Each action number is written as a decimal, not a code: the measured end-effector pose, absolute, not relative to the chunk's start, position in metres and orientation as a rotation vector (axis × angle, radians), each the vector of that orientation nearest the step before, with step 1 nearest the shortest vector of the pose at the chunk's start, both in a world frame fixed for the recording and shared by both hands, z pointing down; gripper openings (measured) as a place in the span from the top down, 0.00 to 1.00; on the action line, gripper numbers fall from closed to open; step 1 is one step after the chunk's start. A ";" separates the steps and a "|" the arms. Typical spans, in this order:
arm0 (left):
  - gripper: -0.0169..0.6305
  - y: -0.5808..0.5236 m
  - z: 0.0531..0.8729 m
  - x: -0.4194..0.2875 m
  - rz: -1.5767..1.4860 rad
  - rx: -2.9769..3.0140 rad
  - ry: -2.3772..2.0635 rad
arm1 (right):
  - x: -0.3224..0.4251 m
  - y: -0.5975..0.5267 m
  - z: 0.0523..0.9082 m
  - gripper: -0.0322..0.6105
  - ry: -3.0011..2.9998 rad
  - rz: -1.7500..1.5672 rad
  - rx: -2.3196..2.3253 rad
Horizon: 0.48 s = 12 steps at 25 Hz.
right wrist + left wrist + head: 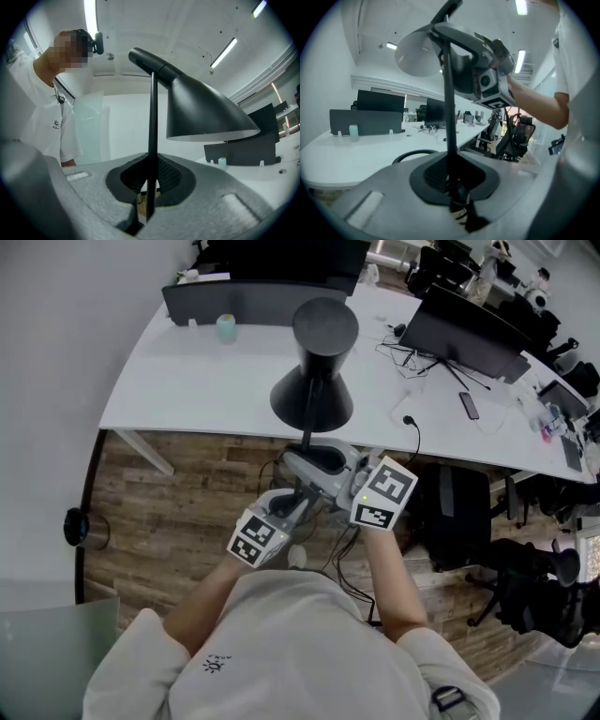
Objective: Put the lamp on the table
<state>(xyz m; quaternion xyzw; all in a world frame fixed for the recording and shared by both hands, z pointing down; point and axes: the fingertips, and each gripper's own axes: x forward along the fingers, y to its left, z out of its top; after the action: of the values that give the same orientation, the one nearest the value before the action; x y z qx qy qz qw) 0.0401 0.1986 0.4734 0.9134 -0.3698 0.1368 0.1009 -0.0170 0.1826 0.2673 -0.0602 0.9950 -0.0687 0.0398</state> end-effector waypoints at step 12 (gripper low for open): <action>0.92 0.132 0.479 0.063 0.405 2.662 -1.140 | 0.006 0.114 0.272 0.91 3.054 -0.230 -0.148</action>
<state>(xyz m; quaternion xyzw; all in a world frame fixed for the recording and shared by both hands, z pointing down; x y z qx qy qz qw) 0.0635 0.1318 0.4789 0.9050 -0.3876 0.1377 0.1083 0.0058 0.1144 0.2723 -0.0483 0.9953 -0.0750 0.0376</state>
